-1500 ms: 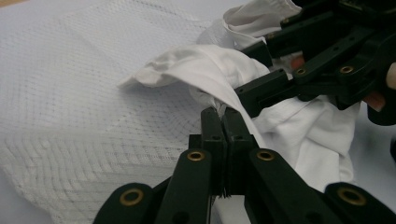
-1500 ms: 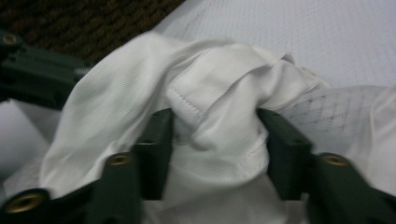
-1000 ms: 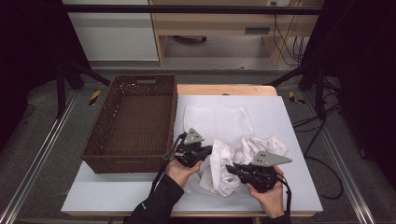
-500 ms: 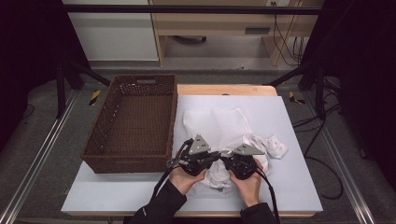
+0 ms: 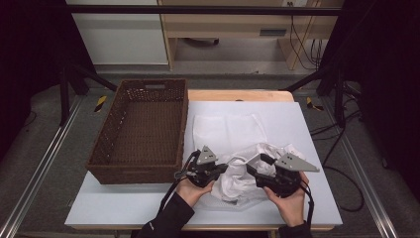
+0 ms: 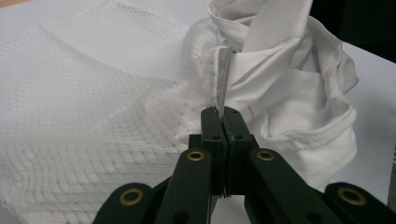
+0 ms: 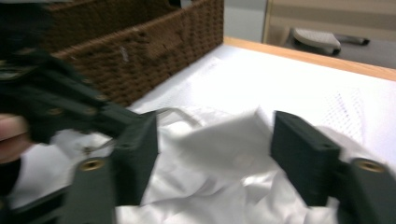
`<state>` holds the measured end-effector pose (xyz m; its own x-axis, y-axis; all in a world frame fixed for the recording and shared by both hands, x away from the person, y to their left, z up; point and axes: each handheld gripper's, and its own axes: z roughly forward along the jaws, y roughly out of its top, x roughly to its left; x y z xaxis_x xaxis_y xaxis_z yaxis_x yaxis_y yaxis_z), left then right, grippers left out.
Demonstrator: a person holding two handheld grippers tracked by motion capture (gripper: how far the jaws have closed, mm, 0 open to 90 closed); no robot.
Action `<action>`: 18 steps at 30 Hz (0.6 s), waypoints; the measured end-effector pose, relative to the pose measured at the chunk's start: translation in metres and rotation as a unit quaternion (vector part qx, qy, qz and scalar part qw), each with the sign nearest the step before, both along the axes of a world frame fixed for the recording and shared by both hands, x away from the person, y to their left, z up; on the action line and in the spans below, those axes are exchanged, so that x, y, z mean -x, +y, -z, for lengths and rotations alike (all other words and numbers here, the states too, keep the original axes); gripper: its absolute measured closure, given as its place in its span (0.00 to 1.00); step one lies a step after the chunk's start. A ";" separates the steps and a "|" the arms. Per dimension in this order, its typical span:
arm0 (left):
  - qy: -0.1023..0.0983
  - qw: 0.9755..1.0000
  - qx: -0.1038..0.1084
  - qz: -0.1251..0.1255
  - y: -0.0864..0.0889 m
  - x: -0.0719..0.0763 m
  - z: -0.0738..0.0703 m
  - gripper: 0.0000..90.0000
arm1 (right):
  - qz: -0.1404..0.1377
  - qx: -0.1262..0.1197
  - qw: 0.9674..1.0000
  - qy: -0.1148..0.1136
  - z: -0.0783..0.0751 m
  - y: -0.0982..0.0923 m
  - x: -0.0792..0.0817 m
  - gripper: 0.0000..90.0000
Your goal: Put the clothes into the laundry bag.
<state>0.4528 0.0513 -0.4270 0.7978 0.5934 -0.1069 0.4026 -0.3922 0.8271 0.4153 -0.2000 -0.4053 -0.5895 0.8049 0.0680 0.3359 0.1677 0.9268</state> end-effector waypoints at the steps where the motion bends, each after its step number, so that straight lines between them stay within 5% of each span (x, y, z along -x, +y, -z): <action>1: -0.001 1.000 0.000 -0.001 0.001 0.000 -0.001 0.99 | 0.000 0.009 1.000 0.006 0.000 0.002 -0.005 0.33; 3: -0.001 1.000 0.001 -0.003 0.003 -0.001 -0.001 0.99 | -0.005 0.028 0.999 0.027 0.006 0.009 -0.016 0.36; 7: 0.000 1.000 0.013 -0.008 0.007 -0.004 -0.007 0.99 | -0.062 0.040 0.994 0.080 0.027 0.020 -0.018 0.91; 8: -0.001 1.000 0.016 -0.007 0.008 -0.004 -0.009 0.99 | -0.076 0.049 0.992 0.090 0.033 0.025 -0.017 0.98; 12: -0.011 1.000 0.020 -0.003 0.006 -0.001 -0.019 0.99 | -0.073 0.081 0.989 0.096 0.049 0.043 -0.019 1.00; 14: -0.016 1.000 0.015 -0.001 0.005 0.001 -0.021 0.99 | -0.062 0.073 0.991 0.088 0.048 0.045 -0.020 1.00; 18: -0.012 1.000 0.011 -0.004 0.005 -0.001 -0.018 0.99 | -0.047 0.035 0.998 0.038 0.024 0.033 -0.007 0.79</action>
